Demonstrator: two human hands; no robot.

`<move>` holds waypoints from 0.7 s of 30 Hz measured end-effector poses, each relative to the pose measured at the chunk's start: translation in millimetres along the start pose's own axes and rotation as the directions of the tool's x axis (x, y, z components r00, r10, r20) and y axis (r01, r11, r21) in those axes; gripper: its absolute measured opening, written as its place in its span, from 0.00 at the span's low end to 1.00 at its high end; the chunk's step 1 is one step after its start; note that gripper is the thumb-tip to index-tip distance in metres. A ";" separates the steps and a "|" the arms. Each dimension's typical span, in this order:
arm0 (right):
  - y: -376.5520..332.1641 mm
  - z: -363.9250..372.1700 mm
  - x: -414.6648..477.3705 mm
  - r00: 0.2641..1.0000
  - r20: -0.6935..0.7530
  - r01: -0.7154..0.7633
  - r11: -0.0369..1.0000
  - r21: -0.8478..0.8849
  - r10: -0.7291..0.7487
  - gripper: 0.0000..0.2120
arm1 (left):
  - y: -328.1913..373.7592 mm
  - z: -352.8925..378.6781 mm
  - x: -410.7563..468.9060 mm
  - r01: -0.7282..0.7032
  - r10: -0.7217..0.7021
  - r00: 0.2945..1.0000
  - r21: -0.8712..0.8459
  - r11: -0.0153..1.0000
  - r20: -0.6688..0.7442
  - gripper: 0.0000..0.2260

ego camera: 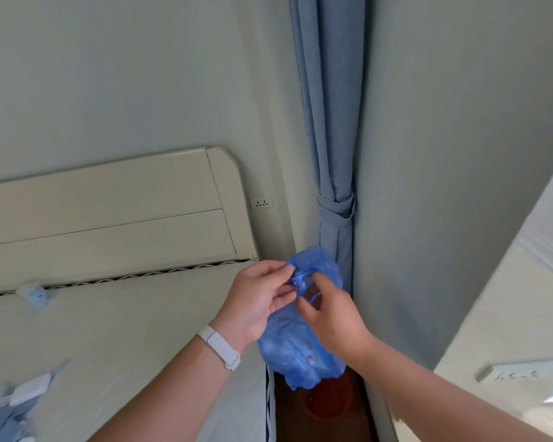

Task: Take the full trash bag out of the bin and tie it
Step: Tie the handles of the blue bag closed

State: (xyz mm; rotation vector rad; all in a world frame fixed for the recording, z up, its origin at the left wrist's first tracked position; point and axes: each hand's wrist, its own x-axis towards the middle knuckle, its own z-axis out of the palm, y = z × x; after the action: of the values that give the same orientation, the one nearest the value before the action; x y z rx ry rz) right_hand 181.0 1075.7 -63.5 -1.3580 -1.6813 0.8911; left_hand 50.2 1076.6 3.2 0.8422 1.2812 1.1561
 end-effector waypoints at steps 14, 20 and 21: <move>-49.9 -41.1 16.7 0.950 0.312 -0.131 0.937 0.324 0.025 0.10 | -6.2 -22.2 18.4 -0.188 0.160 0.980 0.280 0.941 0.118 0.07; -74.7 -46.8 26.3 0.935 0.354 -0.225 0.825 0.519 0.032 0.07 | 2.0 -30.6 -1.9 -0.197 0.165 0.918 0.054 0.979 0.361 0.08; -77.0 -47.6 27.7 0.948 0.316 -0.210 0.814 0.541 0.035 0.07 | 4.1 -32.9 -4.2 -0.194 0.171 0.906 0.019 0.981 0.388 0.08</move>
State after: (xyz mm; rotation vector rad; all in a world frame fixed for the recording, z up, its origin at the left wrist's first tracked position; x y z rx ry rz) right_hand 186.8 1091.1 29.8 -0.9539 -1.3647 1.5918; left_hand 17.5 1069.4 3.5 1.1883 0.9262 1.0362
